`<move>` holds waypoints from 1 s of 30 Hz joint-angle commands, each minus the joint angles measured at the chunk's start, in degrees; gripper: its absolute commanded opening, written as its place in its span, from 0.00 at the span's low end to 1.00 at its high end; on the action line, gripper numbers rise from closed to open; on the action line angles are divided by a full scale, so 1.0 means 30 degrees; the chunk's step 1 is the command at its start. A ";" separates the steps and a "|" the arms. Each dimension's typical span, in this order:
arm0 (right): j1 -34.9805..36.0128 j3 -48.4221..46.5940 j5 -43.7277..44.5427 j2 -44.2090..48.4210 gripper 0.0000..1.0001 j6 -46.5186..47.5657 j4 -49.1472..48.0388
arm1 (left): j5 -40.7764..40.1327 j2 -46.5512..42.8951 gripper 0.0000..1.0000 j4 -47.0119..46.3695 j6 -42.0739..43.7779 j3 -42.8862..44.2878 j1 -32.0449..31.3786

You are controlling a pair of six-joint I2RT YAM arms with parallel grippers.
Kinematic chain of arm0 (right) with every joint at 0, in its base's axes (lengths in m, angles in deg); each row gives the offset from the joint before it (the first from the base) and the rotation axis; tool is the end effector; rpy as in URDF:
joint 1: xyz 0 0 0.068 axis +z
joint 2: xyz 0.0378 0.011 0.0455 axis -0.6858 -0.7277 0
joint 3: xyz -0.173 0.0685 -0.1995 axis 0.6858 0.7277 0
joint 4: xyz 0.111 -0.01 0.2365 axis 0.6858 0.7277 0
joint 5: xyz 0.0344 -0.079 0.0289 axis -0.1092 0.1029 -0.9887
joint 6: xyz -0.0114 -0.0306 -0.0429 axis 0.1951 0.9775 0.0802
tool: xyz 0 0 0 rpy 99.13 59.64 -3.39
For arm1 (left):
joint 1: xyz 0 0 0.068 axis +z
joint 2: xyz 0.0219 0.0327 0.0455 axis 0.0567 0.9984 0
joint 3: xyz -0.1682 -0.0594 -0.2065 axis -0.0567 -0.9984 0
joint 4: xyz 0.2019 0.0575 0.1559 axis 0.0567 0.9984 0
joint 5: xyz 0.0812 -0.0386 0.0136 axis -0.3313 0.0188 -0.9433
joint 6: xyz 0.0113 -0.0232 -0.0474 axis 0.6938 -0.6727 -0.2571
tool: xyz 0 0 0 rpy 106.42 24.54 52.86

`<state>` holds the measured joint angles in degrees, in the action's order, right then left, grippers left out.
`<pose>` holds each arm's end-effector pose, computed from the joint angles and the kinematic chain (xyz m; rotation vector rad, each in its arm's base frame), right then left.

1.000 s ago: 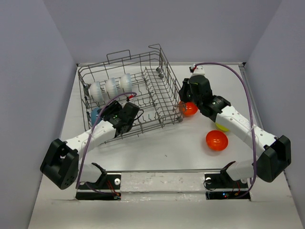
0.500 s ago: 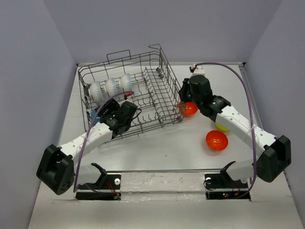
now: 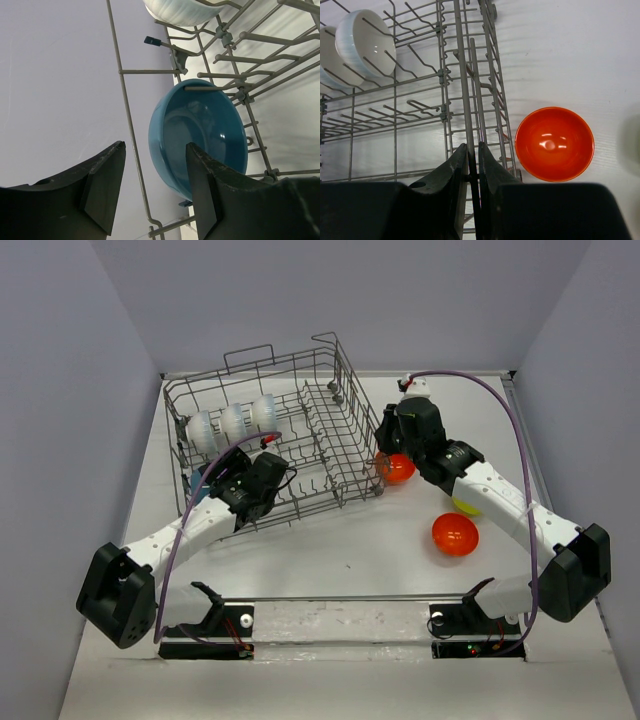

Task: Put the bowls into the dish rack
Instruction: Insert the bowl into the dish rack.

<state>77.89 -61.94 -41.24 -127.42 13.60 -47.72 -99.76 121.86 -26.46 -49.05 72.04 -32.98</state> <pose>0.2650 0.1705 0.3424 -0.0105 2.0293 0.3558 0.2165 -0.1202 0.2492 0.6383 1.9871 1.1140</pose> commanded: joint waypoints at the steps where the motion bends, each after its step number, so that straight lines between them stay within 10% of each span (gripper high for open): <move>1: 0.0072 0.0483 0.0113 -0.0544 0.01 -0.0756 0.0400 | -0.0740 -0.0677 0.64 -0.0391 0.0207 -0.0151 0.0181; 30: 0.0072 0.0395 0.0025 -0.0838 0.01 -0.0756 0.0399 | -0.0653 -0.2377 0.66 -0.0303 0.0353 -0.0972 0.0562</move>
<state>77.89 -61.74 -41.37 -127.53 13.58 -48.33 -100.04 116.92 -27.51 -48.60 70.01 -31.62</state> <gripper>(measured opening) 0.174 0.655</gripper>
